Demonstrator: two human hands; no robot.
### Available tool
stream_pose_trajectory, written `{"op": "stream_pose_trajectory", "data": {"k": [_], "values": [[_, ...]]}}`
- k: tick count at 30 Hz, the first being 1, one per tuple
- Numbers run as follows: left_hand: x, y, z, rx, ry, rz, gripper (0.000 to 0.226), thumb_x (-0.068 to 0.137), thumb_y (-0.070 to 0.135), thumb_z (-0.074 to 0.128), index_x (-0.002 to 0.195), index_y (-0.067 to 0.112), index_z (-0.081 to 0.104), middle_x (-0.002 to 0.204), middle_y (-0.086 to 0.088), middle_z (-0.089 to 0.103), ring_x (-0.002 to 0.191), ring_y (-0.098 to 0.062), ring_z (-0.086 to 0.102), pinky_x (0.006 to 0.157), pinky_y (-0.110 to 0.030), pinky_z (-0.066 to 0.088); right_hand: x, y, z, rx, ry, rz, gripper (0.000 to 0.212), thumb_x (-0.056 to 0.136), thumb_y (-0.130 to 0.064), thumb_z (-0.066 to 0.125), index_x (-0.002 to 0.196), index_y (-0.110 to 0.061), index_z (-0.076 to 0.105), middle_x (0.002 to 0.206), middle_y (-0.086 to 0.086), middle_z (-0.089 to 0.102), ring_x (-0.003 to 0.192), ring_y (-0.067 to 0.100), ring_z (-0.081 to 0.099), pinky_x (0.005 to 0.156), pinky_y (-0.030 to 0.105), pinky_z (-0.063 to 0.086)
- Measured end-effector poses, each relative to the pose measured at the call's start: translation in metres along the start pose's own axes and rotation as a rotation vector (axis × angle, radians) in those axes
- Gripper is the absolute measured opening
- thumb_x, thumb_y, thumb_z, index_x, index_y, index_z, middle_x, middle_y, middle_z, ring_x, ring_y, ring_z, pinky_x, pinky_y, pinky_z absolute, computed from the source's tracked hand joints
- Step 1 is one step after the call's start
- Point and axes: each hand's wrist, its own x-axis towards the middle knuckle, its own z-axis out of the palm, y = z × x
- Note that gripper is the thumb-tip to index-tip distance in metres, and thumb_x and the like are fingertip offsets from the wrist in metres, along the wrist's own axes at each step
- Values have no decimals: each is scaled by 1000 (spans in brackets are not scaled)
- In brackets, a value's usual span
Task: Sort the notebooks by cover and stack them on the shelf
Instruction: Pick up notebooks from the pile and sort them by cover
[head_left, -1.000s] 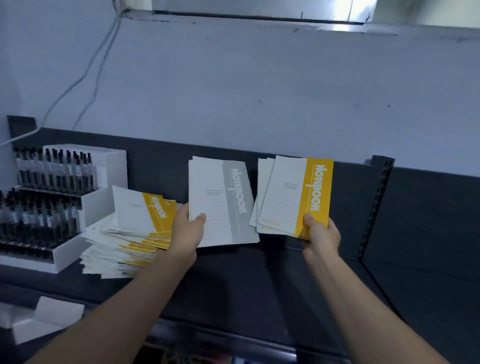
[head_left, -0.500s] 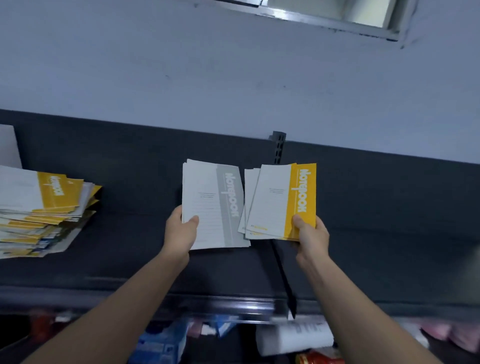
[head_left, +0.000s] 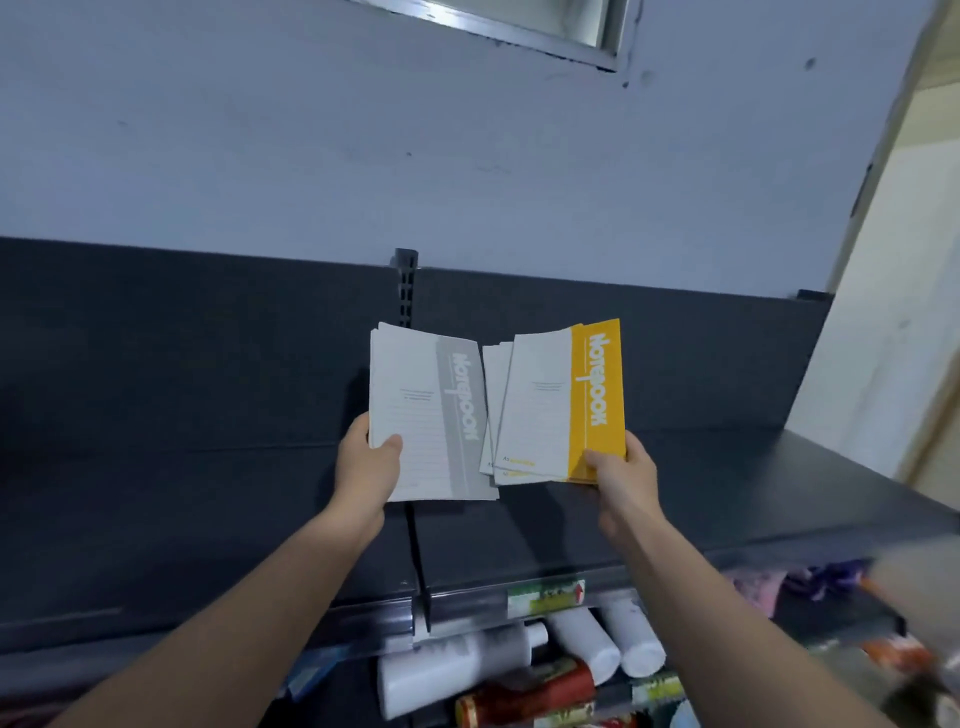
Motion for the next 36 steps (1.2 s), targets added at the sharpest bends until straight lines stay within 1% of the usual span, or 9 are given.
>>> {"op": "stream_pose_trajectory", "data": {"k": [4,7,12,16,20,24,28,33,36], "values": [[8,-3,41,13,-50,-18,30,99,5,44,126,15,54,109,3,61,96,-16,58,70,-23,46,25,-1,-26,-13,85,-38,32,89,11,47,91,-19,59,93,6,65,81,20,61,64,36,57],[9,-7,70,32,-83,-36,30,99,5,44,125,16,54,111,1,61,98,-18,58,77,-30,48,44,-2,-47,-18,155,-51,36,88,11,46,83,-23,58,90,3,64,83,21,60,80,44,56],[4,-12,125,70,-100,-37,31,98,3,42,126,12,53,104,4,58,94,-16,55,74,-27,44,75,-4,-92,-31,236,-71,37,86,12,44,79,-22,56,80,0,62,72,17,58,59,36,56],[-5,-16,176,82,-106,-34,33,97,3,42,127,12,52,109,2,59,96,-17,55,77,-29,44,105,-5,-136,-96,256,-79,36,84,12,44,76,-22,55,78,0,61,68,14,56,76,43,56],[-19,-22,233,79,-109,-42,33,97,2,42,126,12,53,108,2,59,95,-17,56,72,-25,44,137,-9,-186,-129,253,-82,35,84,12,43,78,-20,56,78,1,61,64,12,55,63,32,52],[-33,-31,284,64,-106,-79,32,97,2,41,124,11,54,111,1,61,96,-18,57,68,-23,44,168,-12,-234,-164,225,-61,33,86,10,44,84,-20,58,79,0,63,70,15,57,72,36,54],[-40,-39,326,80,-82,-102,33,96,1,41,124,12,55,107,3,60,94,-18,57,63,-22,43,199,-15,-273,-193,225,-71,31,86,10,44,91,-18,58,81,0,63,71,14,56,69,31,49],[-32,-49,375,118,-72,-120,33,96,2,41,125,11,55,109,1,60,94,-19,56,66,-24,43,249,-10,-309,-220,218,-25,29,87,8,45,96,-17,57,87,3,65,85,23,62,84,43,54],[-21,-59,404,133,-77,-132,34,96,2,41,126,9,54,114,-1,60,95,-19,56,72,-27,43,282,-4,-325,-258,217,-2,27,88,6,45,97,-16,58,95,7,66,91,27,63,85,46,54]]}}
